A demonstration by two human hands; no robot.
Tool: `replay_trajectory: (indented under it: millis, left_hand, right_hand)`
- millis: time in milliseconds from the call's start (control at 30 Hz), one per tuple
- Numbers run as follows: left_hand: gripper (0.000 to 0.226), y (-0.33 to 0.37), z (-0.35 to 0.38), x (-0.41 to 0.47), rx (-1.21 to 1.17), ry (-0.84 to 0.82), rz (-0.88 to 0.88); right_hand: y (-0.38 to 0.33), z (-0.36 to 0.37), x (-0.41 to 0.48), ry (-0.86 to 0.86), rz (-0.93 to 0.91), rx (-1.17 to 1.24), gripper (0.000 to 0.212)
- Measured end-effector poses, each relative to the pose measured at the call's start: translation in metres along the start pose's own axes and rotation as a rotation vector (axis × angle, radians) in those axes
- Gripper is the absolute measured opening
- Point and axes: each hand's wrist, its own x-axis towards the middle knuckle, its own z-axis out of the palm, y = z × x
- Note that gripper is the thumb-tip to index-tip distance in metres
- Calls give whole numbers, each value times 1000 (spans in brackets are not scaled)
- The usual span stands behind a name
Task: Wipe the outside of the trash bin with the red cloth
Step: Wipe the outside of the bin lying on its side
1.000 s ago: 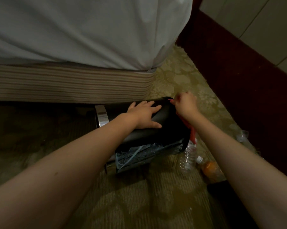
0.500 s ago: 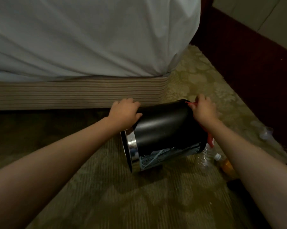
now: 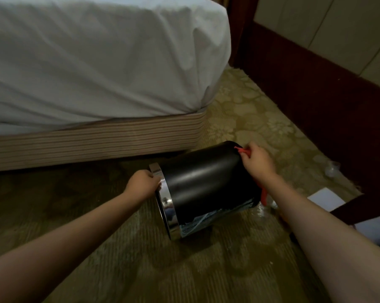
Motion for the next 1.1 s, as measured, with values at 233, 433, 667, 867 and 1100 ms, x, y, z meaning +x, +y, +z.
replay_trajectory:
  millis: [233,433,667,867,1100]
  left_hand:
    - [16,-4,11,-19,-81,5,-8]
    - [23,-21,-13,-35,-99,-49,-43]
    - [34,-44,-57,-38,-10,-62,-177]
    - [59,-39,-62,-41,991,-94,266]
    - [62,-33,-33,-32,935,-443,386]
  right_hand:
    - [3,-3,-20,8,51,69,19]
    - [-1,4,-49,-48,43,6,21]
    - [-37,15,-63,-306,33,-158,27]
    - [-55,16,-76,-238,-192,-202,31]
    - [-49,6,-91,-69,-571,-257,27]
